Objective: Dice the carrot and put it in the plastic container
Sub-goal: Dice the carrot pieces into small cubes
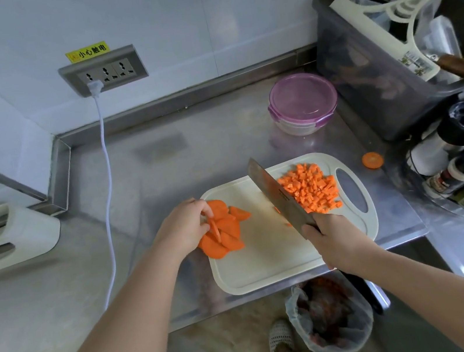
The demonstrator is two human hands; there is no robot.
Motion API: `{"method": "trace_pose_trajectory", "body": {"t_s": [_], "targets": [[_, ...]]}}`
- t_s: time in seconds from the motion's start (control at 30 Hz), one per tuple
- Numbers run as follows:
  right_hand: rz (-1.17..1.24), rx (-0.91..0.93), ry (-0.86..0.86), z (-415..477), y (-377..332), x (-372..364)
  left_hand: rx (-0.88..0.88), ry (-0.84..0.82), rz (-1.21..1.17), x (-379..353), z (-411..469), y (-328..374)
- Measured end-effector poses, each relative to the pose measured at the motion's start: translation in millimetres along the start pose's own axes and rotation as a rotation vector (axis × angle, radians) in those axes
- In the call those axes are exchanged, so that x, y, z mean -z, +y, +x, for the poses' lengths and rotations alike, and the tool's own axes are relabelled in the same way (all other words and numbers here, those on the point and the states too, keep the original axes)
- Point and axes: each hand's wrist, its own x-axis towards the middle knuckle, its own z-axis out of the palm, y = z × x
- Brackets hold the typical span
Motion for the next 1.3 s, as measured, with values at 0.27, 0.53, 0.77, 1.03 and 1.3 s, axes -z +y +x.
{"method": "trace_pose_trajectory", "body": {"t_s": [0.27, 0.53, 0.77, 1.03, 1.3], "targets": [[-0.010, -0.003, -0.018, -1, -7, 2, -0.079, -0.030, -0.046, 2, -17, -6], [-0.016, 0.028, -0.039, -2, -12, 0, -0.185, -0.029, 0.177, -23, -45, -10], [-0.022, 0.037, -0.035, -5, -13, 0, -0.239, 0.011, 0.220, -26, -53, -15], [-0.075, 0.047, -0.024, -8, -13, 0, -0.319, -0.098, 0.503, -7, -47, 1], [-0.069, 0.040, -0.013, -9, -16, 5, -0.303, -0.142, 0.573, -3, -45, 12]]}}
